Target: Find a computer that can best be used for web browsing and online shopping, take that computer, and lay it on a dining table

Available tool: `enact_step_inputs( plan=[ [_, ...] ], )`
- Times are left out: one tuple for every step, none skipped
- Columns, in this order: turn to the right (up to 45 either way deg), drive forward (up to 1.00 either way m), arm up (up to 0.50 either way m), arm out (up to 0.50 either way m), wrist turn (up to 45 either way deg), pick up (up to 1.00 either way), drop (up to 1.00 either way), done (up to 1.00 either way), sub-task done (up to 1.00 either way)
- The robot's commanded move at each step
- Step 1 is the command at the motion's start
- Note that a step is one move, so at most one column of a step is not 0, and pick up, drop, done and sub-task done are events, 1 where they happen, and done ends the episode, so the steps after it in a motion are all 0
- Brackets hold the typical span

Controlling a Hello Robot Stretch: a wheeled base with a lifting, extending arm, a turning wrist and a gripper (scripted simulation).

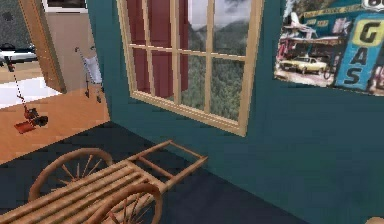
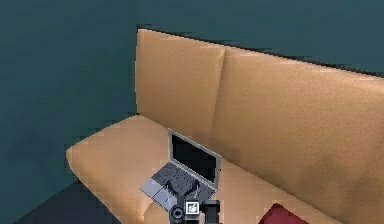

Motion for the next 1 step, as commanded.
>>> enact_step_inputs(
  plan=[
    [0.0, 0.0, 0.0, 0.0, 3.0, 0.0, 0.0, 0.0, 0.0]
  ],
)
